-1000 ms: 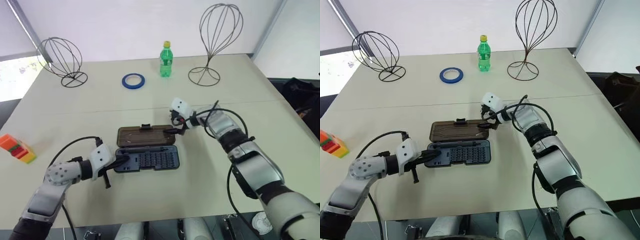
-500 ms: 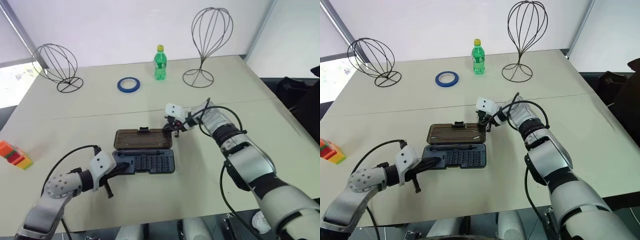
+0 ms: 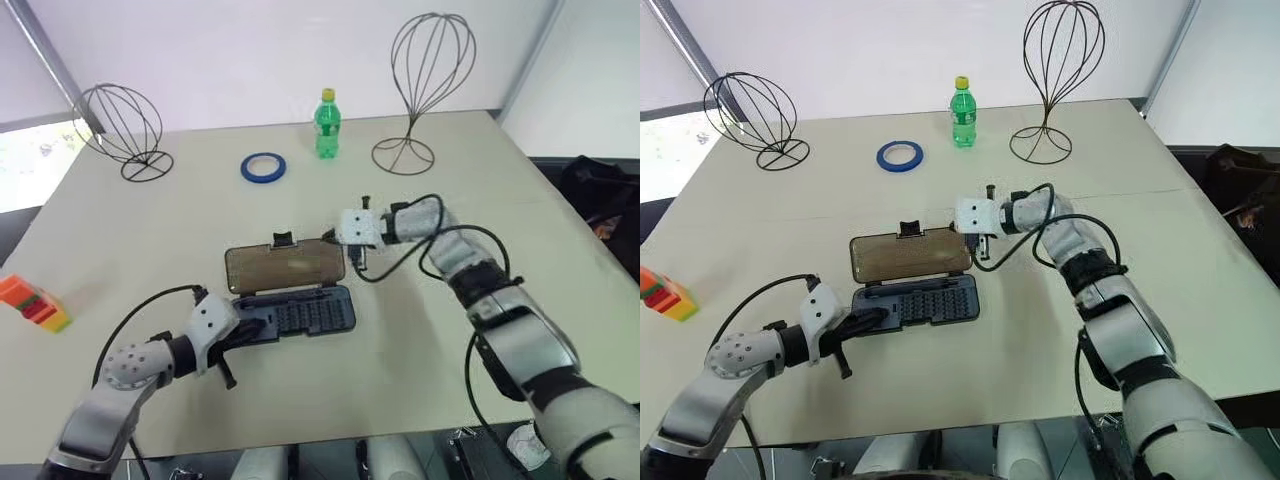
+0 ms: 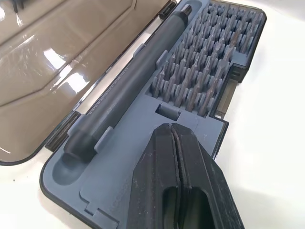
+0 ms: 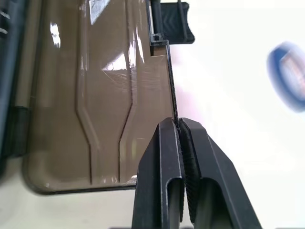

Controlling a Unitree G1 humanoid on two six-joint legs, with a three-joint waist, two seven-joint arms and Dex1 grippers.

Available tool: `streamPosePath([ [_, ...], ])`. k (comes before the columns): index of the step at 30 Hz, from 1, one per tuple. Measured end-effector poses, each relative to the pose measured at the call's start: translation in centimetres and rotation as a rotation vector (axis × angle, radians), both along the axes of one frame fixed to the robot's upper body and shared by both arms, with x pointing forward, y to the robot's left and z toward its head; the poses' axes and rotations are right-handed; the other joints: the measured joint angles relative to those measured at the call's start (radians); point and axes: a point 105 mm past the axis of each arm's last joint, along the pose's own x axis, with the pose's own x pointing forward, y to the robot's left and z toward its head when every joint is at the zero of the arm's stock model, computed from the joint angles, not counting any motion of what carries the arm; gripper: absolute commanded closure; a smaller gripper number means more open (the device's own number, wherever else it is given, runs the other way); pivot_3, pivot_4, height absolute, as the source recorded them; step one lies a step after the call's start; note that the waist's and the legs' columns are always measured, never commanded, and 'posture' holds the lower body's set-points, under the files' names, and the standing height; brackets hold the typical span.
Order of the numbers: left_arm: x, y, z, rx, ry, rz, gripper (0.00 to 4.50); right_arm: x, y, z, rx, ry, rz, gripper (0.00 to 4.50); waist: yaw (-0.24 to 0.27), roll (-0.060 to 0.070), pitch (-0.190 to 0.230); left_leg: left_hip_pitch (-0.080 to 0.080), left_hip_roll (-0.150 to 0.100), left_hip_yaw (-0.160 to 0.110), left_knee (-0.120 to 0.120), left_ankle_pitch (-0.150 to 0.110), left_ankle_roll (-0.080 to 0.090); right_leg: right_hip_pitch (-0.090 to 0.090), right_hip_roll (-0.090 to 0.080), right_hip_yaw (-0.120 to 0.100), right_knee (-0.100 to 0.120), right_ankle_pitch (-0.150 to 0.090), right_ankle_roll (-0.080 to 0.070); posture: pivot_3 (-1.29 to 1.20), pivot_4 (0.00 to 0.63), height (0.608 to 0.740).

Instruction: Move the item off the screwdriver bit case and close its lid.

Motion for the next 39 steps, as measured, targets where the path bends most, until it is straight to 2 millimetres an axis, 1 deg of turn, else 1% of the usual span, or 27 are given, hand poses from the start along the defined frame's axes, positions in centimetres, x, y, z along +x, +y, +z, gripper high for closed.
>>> streamPosePath([
  [3, 0.1, 0.1, 0.1, -0.039, 0.026, 0.016, 4.5, -0.7, -0.6, -0.1, -0.013, -0.041, -0.005, 4.46, 0.0, -0.001, 0.0, 0.0, 0.0, 0.0, 0.0, 0.0, 0.0, 0.0, 0.0, 0.0, 0.0, 0.0, 0.0, 0.0, 0.15, 0.74],
  [4, 0.2, 0.2, 0.3, -0.096, 0.063, 0.04, 4.5, -1.0, -0.7, -0.1, -0.01, -0.049, -0.007, 4.46, -0.003, -0.001, 0.001, 0.0, 0.001, 0.0, 0.0, 0.0, 0.0, 0.0, 0.001, 0.0, 0.0, 0.0, 0.0, 0.0, 0.15, 0.74],
  [5, 0.5, 0.4, 0.9, -0.202, 0.114, 0.072, 4.5, -1.2, -0.7, -0.2, -0.002, -0.055, -0.013, 4.46, -0.005, -0.003, 0.003, 0.0, 0.001, -0.001, 0.0, 0.0, 0.0, 0.0, 0.001, -0.001, 0.0, 0.0, 0.0, 0.0, 0.15, 0.74],
  [6, 0.9, 0.6, 2.0, -0.289, 0.137, 0.091, 4.5, -1.2, -0.8, -0.4, 0.004, -0.056, -0.022, 4.46, -0.006, -0.006, 0.004, 0.0, 0.002, -0.001, 0.0, 0.0, 0.0, 0.0, 0.002, -0.001, 0.001, 0.0, 0.0, 0.0, 0.15, 0.74],
  [8, 2.0, 1.8, 5.3, -0.438, 0.127, 0.127, 4.5, -1.1, -0.7, -0.4, 0.004, -0.073, -0.03, 4.46, -0.01, -0.009, 0.007, -0.001, 0.002, -0.003, 0.001, 0.0, 0.0, -0.001, 0.003, -0.002, 0.001, 0.0, 0.0, 0.0, 0.15, 0.74],
  [10, 2.6, 2.8, 7.9, -0.493, 0.072, 0.152, 4.5, -1.1, -0.7, -0.4, -0.007, -0.083, -0.03, 4.46, -0.012, -0.009, 0.007, -0.001, 0.002, -0.002, 0.001, 0.0, 0.0, 0.0, 0.002, -0.002, 0.0, 0.0, 0.0, 0.0, 0.15, 0.74],
  [11, 2.9, 3.3, 8.6, -0.504, 0.049, 0.172, 4.5, -1.1, -0.7, -0.5, -0.009, -0.084, -0.031, 4.46, -0.013, -0.009, 0.007, -0.001, 0.002, -0.002, 0.0, 0.0, 0.0, 0.0, 0.002, -0.002, 0.0, 0.0, 0.0, 0.0, 0.15, 0.74],
  [12, 3.7, 4.0, 8.7, -0.506, 0.031, 0.211, 4.5, -1.1, -0.8, -0.5, -0.012, -0.089, -0.036, 4.46, -0.011, -0.009, 0.007, -0.001, 0.001, -0.002, 0.0, 0.0, -0.001, 0.0, 0.002, -0.002, 0.0, 0.0, 0.0, 0.0, 0.15, 0.74],
  [13, 5.1, 5.5, 8.6, -0.489, -0.004, 0.287, 4.5, -1.0, -0.7, -0.5, -0.01, -0.096, -0.041, 4.46, -0.009, -0.009, 0.007, -0.001, 0.001, -0.002, 0.0, 0.001, -0.002, 0.0, 0.002, -0.002, 0.0, 0.0, 0.0, 0.0, 0.15, 0.74],
  [15, 7.1, 8.7, 7.5, -0.409, -0.048, 0.441, 4.5, -0.9, -0.7, -0.4, -0.011, -0.105, -0.044, 4.46, -0.008, -0.01, 0.008, -0.001, 0.0, -0.003, 0.0, 0.002, -0.003, 0.0, 0.002, -0.002, 0.0, 0.0, 0.0, 0.0, 0.15, 0.74],
  [16, 8.0, 9.7, 6.9, -0.374, -0.061, 0.491, 4.5, -0.9, -0.7, -0.4, -0.01, -0.108, -0.047, 4.46, -0.007, -0.01, 0.008, -0.001, 0.0, -0.003, 0.0, 0.002, -0.003, -0.001, 0.002, -0.002, 0.0, 0.0, 0.0, 0.0, 0.15, 0.74],
  [17, 8.5, 10.3, 6.3, -0.347, -0.065, 0.517, 4.5, -0.9, -0.7, -0.4, -0.008, -0.11, -0.047, 4.46, -0.006, -0.011, 0.008, -0.001, 0.0, -0.003, 0.0, 0.002, -0.003, -0.001, 0.002, -0.002, -0.001, 0.0, 0.0, 0.0, 0.15, 0.74],
  [18, 9.1, 10.2, 5.7, -0.331, -0.069, 0.512, 4.5, -0.9, -0.8, -0.4, -0.009, -0.111, -0.05, 4.46, -0.003, -0.011, 0.008, -0.001, 0.0, -0.003, 0.0, 0.002, -0.003, 0.0, 0.001, -0.002, -0.001, 0.0, 0.0, 0.0, 0.15, 0.74],
  [19, 9.9, 9.7, 5.1, -0.326, -0.072, 0.487, 4.5, -0.8, -0.8, -0.3, -0.008, -0.115, -0.055, 4.46, 0.003, -0.011, 0.008, -0.002, -0.001, -0.003, 0.0, 0.002, -0.003, -0.001, 0.0, -0.002, -0.001, 0.0, 0.0, 0.0, 0.15, 0.74],
  [21, 10.9, 7.8, 3.8, -0.312, -0.06, 0.405, 4.5, -0.8, -0.7, -0.2, -0.008, -0.122, -0.056, 4.46, 0.012, -0.011, 0.008, -0.002, -0.001, -0.003, 0.0, 0.002, -0.003, -0.001, 0.0, -0.002, -0.002, 0.0, 0.0, 0.0, 0.15, 0.74],
  [23, 11.5, 6.1, 2.2, -0.309, -0.02, 0.336, 4.5, -0.8, -0.6, -0.2, -0.006, -0.125, -0.054, 4.46, 0.014, -0.012, 0.009, -0.003, -0.001, -0.003, -0.001, 0.002, -0.003, -0.001, 0.0, -0.002, -0.002, 0.0, 0.0, 0.0, 0.15, 0.74],
  [25, 11.9, 5.1, 1.3, -0.316, 0.022, 0.284, 4.5, -0.8, -0.6, -0.1, -0.009, -0.126, -0.056, 4.46, 0.013, -0.013, 0.009, -0.004, -0.001, -0.003, -0.001, 0.002, -0.003, -0.003, 0.001, -0.002, -0.002, 0.0, 0.0, 0.0, 0.15, 0.74],
  [26, 11.9, 4.7, 1.1, -0.316, 0.032, 0.26, 4.5, -0.8, -0.6, -0.1, -0.009, -0.127, -0.055, 4.46, 0.01, -0.013, 0.009, -0.005, 0.0, -0.002, -0.001, 0.002, -0.003, -0.004, 0.001, -0.002, -0.002, 0.0, 0.0, 0.0, 0.15, 0.74],
  [34, 12.1, 4.4, 0.6, -0.308, 0.073, 0.183, 4.5, -1.1, -0.5, 0.6, -0.022, -0.122, -0.075, 4.46, 0.013, -0.013, 0.01, -0.005, 0.0, -0.002, -0.001, 0.002, -0.003, -0.005, 0.001, -0.002, -0.001, 0.0, 0.0, 0.0, 0.15, 0.74],
  [35, 12.1, 4.3, 0.6, -0.309, 0.075, 0.178, 4.5, -1.2, -0.5, 0.7, -0.023, -0.122, -0.078, 3.89, 0.013, -0.013, 0.01, -0.006, 0.0, -0.002, -0.001, 0.002, -0.003, -0.005, 0.001, -0.002, -0.001, 0.0, 0.0, 0.0, 0.15, 0.74],
  [36, 12.1, 4.3, 0.6, -0.31, 0.076, 0.175, 4.5, -1.4, -0.4, 0.8, -0.019, -0.122, -0.079, 3.59, 0.013, -0.013, 0.01, -0.006, 0.0, -0.002, -0.001, 0.002, -0.003, -0.005, 0.001, -0.002, -0.001, 0.0, 0.0, 0.0, 0.15, 0.74],
  [39, 12.1, 4.3, 0.7, -0.314, 0.079, 0.167, 4.5, -1.9, -0.2, 1.1, -0.007, -0.109, -0.086, 2.06, 0.013, -0.013, 0.01, -0.006, 0.0, -0.002, -0.001, 0.002, -0.003, -0.005, 0.001, -0.002, -0.001, 0.0, 0.0, 0.0, 0.15, 0.74],
])
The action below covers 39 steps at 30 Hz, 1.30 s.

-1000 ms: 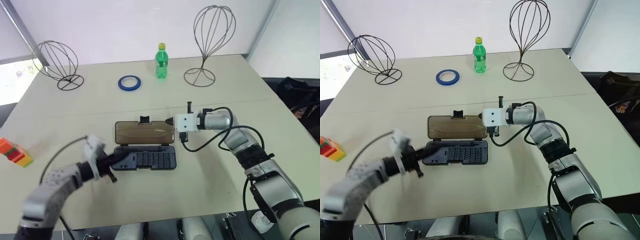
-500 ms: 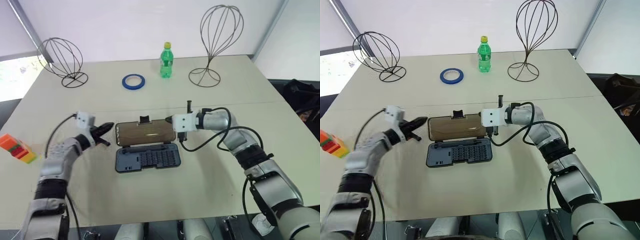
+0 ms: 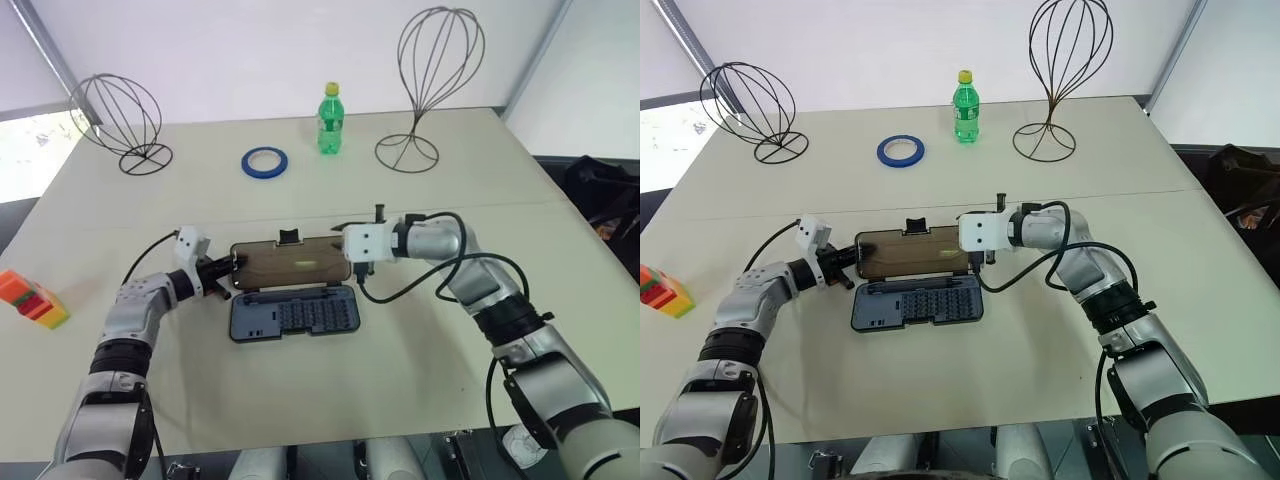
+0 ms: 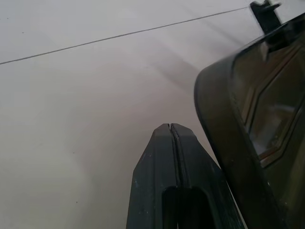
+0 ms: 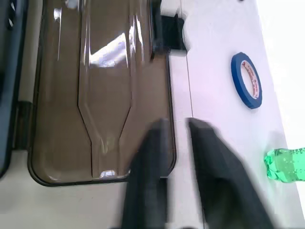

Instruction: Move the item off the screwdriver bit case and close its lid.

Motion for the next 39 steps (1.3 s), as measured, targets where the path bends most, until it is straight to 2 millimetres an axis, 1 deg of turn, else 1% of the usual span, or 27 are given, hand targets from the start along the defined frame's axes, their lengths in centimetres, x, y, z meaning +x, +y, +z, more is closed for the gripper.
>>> streamPosePath([
  [3, 0.1, -0.1, 0.2, -0.008, 0.005, -0.009, 4.5, -0.8, -0.2, 0.9, 0.002, 0.017, -0.01, 0.46, 0.001, 0.0, 0.0, -0.004, 0.0, 0.0, 0.001, 0.0, 0.0, -0.003, 0.0, 0.0, 0.0, 0.0, 0.0, 0.0, 0.15, 0.74],
  [4, 0.2, -0.1, 0.4, -0.01, 0.002, -0.012, 4.5, -1.1, -0.3, 1.4, 0.009, 0.03, -0.017, 0.07, 0.002, 0.0, 0.0, -0.007, 0.0, -0.001, 0.003, 0.0, 0.0, -0.006, 0.0, -0.001, 0.001, 0.0, 0.0, 0.0, 0.15, 0.74],
  [5, 0.3, -0.2, 0.7, -0.012, -0.003, -0.017, 4.5, -1.5, -0.5, 2.1, 0.034, 0.057, -0.028, 0.07, 0.003, 0.0, 0.0, -0.013, 0.0, -0.002, 0.007, 0.0, 0.0, -0.01, 0.0, -0.002, 0.003, 0.0, 0.0, 0.0, 0.15, 0.74],
  [6, 0.3, -0.3, 0.9, -0.016, -0.004, -0.026, 4.5, -1.9, -0.7, 2.9, 0.102, 0.12, -0.049, 0.07, 0.004, 0.0, 0.0, -0.015, 0.0, -0.003, 0.009, 0.0, 0.0, -0.011, 0.0, -0.003, 0.003, 0.0, 0.0, 0.0, 0.15, 0.74],
  [8, 0.3, -0.5, 1.0, -0.028, 0.006, -0.04, 4.5, -2.9, -1.0, 4.9, 0.243, 0.229, -0.062, 0.07, 0.005, 0.0, 0.0, -0.015, 0.0, -0.003, 0.009, 0.0, 0.0, -0.01, 0.0, -0.003, 0.003, 0.0, 0.0, 0.0, 0.15, 0.74],
  [9, 0.2, -0.6, 1.2, -0.044, 0.016, -0.057, 4.5, -3.6, -1.3, 6.2, 0.349, 0.307, -0.06, 0.07, 0.006, 0.0, 0.0, -0.015, 0.0, -0.004, 0.01, 0.0, 0.001, -0.01, -0.001, -0.003, 0.002, 0.0, 0.0, 0.0, 0.15, 0.74],
  [10, 0.1, -0.6, 1.4, -0.056, 0.025, -0.068, 4.5, -4.0, -1.5, 7.1, 0.419, 0.352, -0.055, 0.07, 0.006, 0.0, 0.0, -0.015, 0.0, -0.004, 0.01, -0.001, 0.001, -0.009, -0.001, -0.003, 0.002, 0.0, 0.0, 0.0, 0.15, 0.74],
  [12, -0.4, -0.7, 2.1, -0.08, 0.044, -0.113, 4.5, -4.8, -2.4, 8.6, 0.548, 0.442, -0.054, 0.07, 0.005, 0.0, 0.0, -0.015, 0.0, -0.005, 0.01, -0.001, 0.001, -0.009, -0.001, -0.004, 0.002, 0.0, 0.0, 0.0, 0.15, 0.74],
  [14, -1.0, -0.8, 3.6, -0.088, 0.043, -0.176, 4.5, -5.0, -3.6, 9.5, 0.657, 0.514, -0.071, 0.07, 0.005, 0.0, 0.001, -0.015, 0.0, -0.005, 0.009, -0.001, 0.001, -0.009, -0.002, -0.004, 0.002, 0.0, 0.0, 0.0, 0.15, 0.74],
  [16, -2.3, -1.3, 4.9, -0.067, 0.051, -0.271, 4.5, -5.2, -4.4, 10.2, 0.748, 0.566, -0.091, 0.07, 0.004, 0.0, 0.001, -0.015, 0.0, -0.004, 0.009, -0.001, 0.002, -0.009, -0.002, -0.003, 0.002, 0.0, 0.0, 0.0, 0.15, 0.74],
  [18, -4.5, -2.2, 5.4, -0.026, 0.09, -0.401, 4.5, -5.2, -5.1, 10.7, 0.828, 0.598, -0.105, 0.07, -0.001, 0.001, 0.001, -0.015, 0.0, -0.004, 0.008, -0.001, 0.002, -0.01, -0.003, -0.002, 0.002, 0.0, 0.0, 0.0, 0.15, 0.74],
  [21, -8.0, -3.1, 4.9, 0.024, 0.184, -0.557, 4.5, -5.3, -5.5, 11.0, 0.872, 0.62, -0.124, 0.07, -0.005, 0.003, 0.002, -0.015, 0.001, -0.003, 0.007, -0.001, 0.002, -0.011, -0.003, -0.001, 0.002, 0.0, 0.0, 0.0, 0.15, 0.74],
  [22, -8.8, -3.2, 5.0, 0.031, 0.207, -0.589, 4.5, -5.3, -5.6, 11.0, 0.871, 0.619, -0.132, 0.07, -0.004, 0.004, 0.003, -0.015, 0.002, -0.003, 0.007, -0.001, 0.002, -0.011, -0.003, -0.001, 0.002, 0.0, 0.0, 0.0, 0.15, 0.74],
  [23, -9.1, -3.2, 5.4, 0.033, 0.21, -0.602, 4.5, -5.4, -5.7, 11.1, 0.865, 0.612, -0.14, 0.07, 0.0, 0.005, 0.004, -0.015, 0.002, -0.003, 0.007, -0.001, 0.002, -0.011, -0.002, -0.002, 0.002, 0.0, 0.0, 0.0, 0.15, 0.74],
  [24, -9.0, -3.2, 5.9, 0.031, 0.201, -0.596, 4.5, -5.5, -5.6, 10.9, 0.852, 0.609, -0.143, 0.07, 0.003, 0.005, 0.005, -0.015, 0.002, -0.003, 0.008, -0.001, 0.002, -0.01, -0.002, -0.002, 0.002, 0.0, 0.0, 0.0, 0.15, 0.74],
  [25, -8.5, -3.1, 6.7, 0.024, 0.177, -0.576, 4.5, -5.6, -5.6, 10.6, 0.832, 0.607, -0.153, 0.07, 0.008, 0.005, 0.005, -0.015, 0.002, -0.004, 0.008, -0.001, 0.002, -0.009, -0.001, -0.004, 0.002, 0.0, 0.0, 0.0, 0.15, 0.74],
  [27, -6.6, -2.6, 9.1, -0.013, 0.096, -0.492, 4.5, -5.9, -5.3, 9.6, 0.785, 0.612, -0.171, 0.07, 0.011, 0.004, 0.006, -0.015, 0.001, -0.005, 0.01, -0.001, 0.002, -0.007, -0.001, -0.005, 0.002, 0.0, 0.0, 0.0, 0.15, 0.74],
  [29, -5.0, -1.9, 11.9, -0.049, -0.004, -0.408, 4.5, -6.2, -4.7, 8.1, 0.722, 0.627, -0.182, 0.07, 0.006, 0.003, 0.006, -0.015, 0.0, -0.004, 0.01, -0.001, 0.002, -0.007, -0.001, -0.005, 0.001, 0.0, 0.0, 0.0, 0.15, 0.74],
  [30, -4.5, -1.6, 12.9, -0.059, -0.043, -0.374, 4.5, -6.3, -4.5, 7.5, 0.694, 0.632, -0.188, 0.07, 0.004, 0.003, 0.006, -0.015, 0.0, -0.003, 0.01, -0.001, 0.003, -0.008, -0.002, -0.005, 0.002, 0.0, 0.001, 0.0, 0.15, 0.74],
  [31, -4.1, -1.4, 13.4, -0.067, -0.066, -0.345, 4.5, -6.4, -4.4, 6.9, 0.673, 0.633, -0.195, 0.07, 0.0, 0.003, 0.006, -0.014, 0.0, -0.002, 0.01, -0.002, 0.003, -0.008, -0.002, -0.004, 0.002, 0.0, 0.001, 0.0, 0.15, 0.74],
  [32, -3.9, -1.4, 13.5, -0.077, -0.073, -0.328, 4.5, -6.4, -4.3, 6.5, 0.655, 0.634, -0.202, 0.07, -0.002, 0.004, 0.006, -0.014, 0.0, -0.002, 0.01, -0.002, 0.003, -0.008, -0.002, -0.003, 0.002, 0.0, 0.001, 0.0, 0.15, 0.74],
  [33, -3.6, -1.4, 13.4, -0.084, -0.073, -0.314, 4.5, -6.4, -4.3, 6.0, 0.632, 0.628, -0.21, 0.3, -0.003, 0.004, 0.006, -0.014, 0.0, -0.001, 0.01, -0.002, 0.003, -0.009, -0.002, -0.003, 0.001, 0.0, 0.001, 0.0, 0.15, 0.74],
  [35, -2.7, -1.1, 12.5, -0.09, -0.071, -0.265, 4.5, -6.4, -3.8, 4.6, 0.565, 0.614, -0.22, 0.96, -0.002, 0.003, 0.006, -0.014, 0.001, -0.001, 0.01, -0.002, 0.003, -0.009, -0.001, -0.003, 0.002, 0.0, 0.001, 0.0, 0.15, 0.74],
  [36, -2.3, -0.8, 11.9, -0.078, -0.066, -0.242, 4.5, -6.6, -3.3, 3.6, 0.529, 0.622, -0.217, 1.37, -0.002, 0.003, 0.006, -0.014, 0.001, -0.001, 0.01, -0.002, 0.003, -0.009, -0.001, -0.003, 0.002, 0.0, 0.001, 0.0, 0.15, 0.74],
  [37, -2.0, -0.7, 11.2, -0.051, -0.06, -0.232, 4.5, -6.8, -2.8, 2.5, 0.494, 0.638, -0.209, 1.97, 0.0, 0.003, 0.006, -0.014, 0.001, -0.001, 0.01, -0.002, 0.003, -0.009, -0.001, -0.003, 0.002, 0.0, 0.001, 0.0, 0.15, 0.74],
  [39, -1.6, -0.7, 10.0, -0.008, -0.045, -0.235, 4.5, -7.4, -1.9, 1.4, 0.449, 0.661, -0.18, 3.05, 0.003, 0.003, 0.006, -0.014, 0.0, -0.001, 0.01, -0.002, 0.003, -0.009, -0.001, -0.003, 0.002, 0.0, 0.001, 0.0, 0.15, 0.74],
])
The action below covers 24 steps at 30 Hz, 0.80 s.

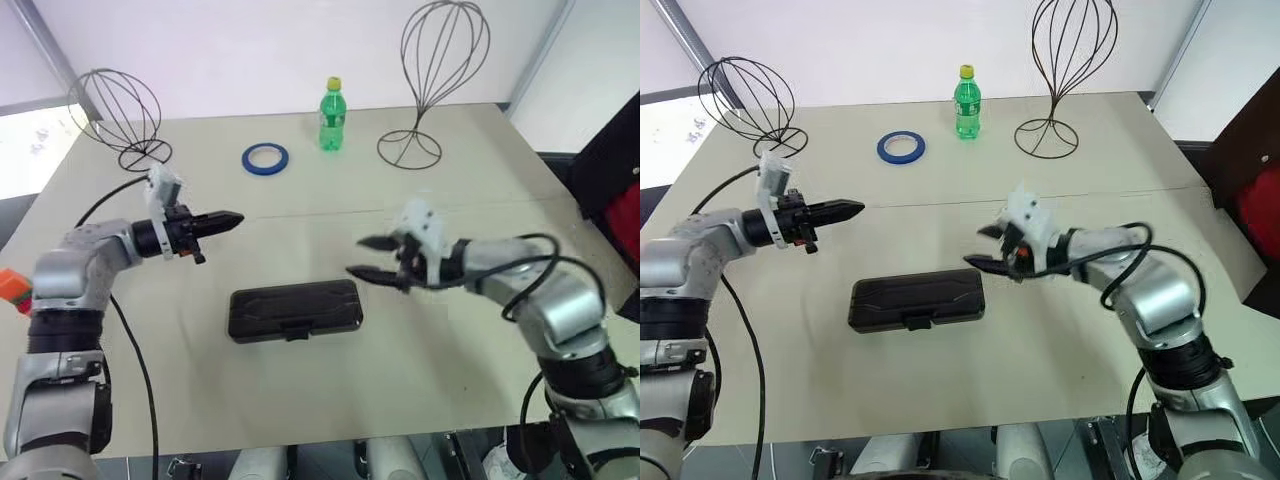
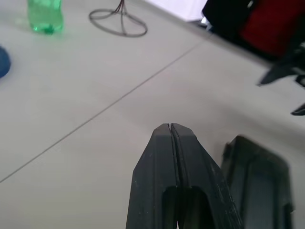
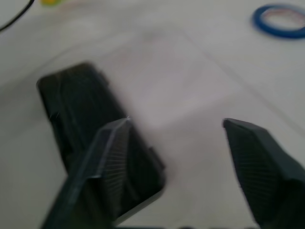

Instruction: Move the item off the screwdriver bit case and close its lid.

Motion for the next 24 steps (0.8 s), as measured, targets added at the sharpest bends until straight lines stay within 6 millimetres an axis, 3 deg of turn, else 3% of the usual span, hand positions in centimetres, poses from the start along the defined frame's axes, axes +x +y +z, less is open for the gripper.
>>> streamPosePath([
  [1, 0.2, -0.2, -0.6, 0.012, 0.007, -0.009, 4.5, -0.4, 0.5, 0.0, -0.006, -0.008, 0.027, 3.67, 0.001, 0.0, 0.0, 0.0, 0.0, 0.0, 0.0, 0.0, 0.0, 0.0, 0.0, 0.0, 0.0, 0.0, 0.0, 0.0, 0.15, 0.74],
  [3, 0.6, -0.7, -1.5, 0.036, 0.015, -0.032, 4.5, -1.0, 1.2, 0.2, -0.009, -0.028, 0.063, 4.46, 0.004, -0.001, 0.0, -0.001, 0.0, -0.001, 0.0, 0.0, 0.0, 0.0, 0.0, -0.001, 0.0, 0.0, 0.0, 0.0, 0.15, 0.74],
  [7, 1.5, -1.5, -2.7, 0.152, -0.012, -0.097, 4.5, -2.3, 2.6, -0.4, -0.03, -0.029, 0.129, 4.46, 0.004, -0.002, 0.001, -0.001, -0.001, -0.001, 0.001, 0.0, 0.0, 0.0, 0.0, -0.001, -0.001, 0.0, 0.0, 0.0, 0.15, 0.74],
  [13, 3.4, -5.8, -4.2, 0.255, 0.015, -0.287, 4.5, -5.8, 6.5, -1.8, -0.014, 0.034, 0.258, 4.46, 0.004, -0.003, 0.001, -0.004, -0.001, -0.002, 0.003, 0.0, 0.001, 0.0, 0.0, -0.003, -0.001, 0.0, 0.0, 0.0, 0.15, 0.74],
  [17, 3.6, -7.0, -4.7, 0.315, 0.045, -0.368, 4.5, -5.5, 6.8, -2.4, -0.026, 0.048, 0.198, 4.46, -0.002, -0.004, 0.002, -0.004, -0.001, -0.002, 0.003, 0.0, 0.001, -0.001, 0.0, -0.002, 0.0, 0.0, 0.001, 0.0, 0.15, 0.74],
  [24, 2.9, -9.2, -4.8, 0.379, 0.071, -0.525, 4.5, -6.7, 8.4, -5.7, -0.099, 0.09, 0.175, 4.46, -0.001, -0.005, 0.002, -0.005, -0.001, -0.002, 0.004, 0.0, 0.001, -0.001, 0.0, -0.003, 0.0, 0.0, 0.001, 0.0, 0.15, 0.74],
])
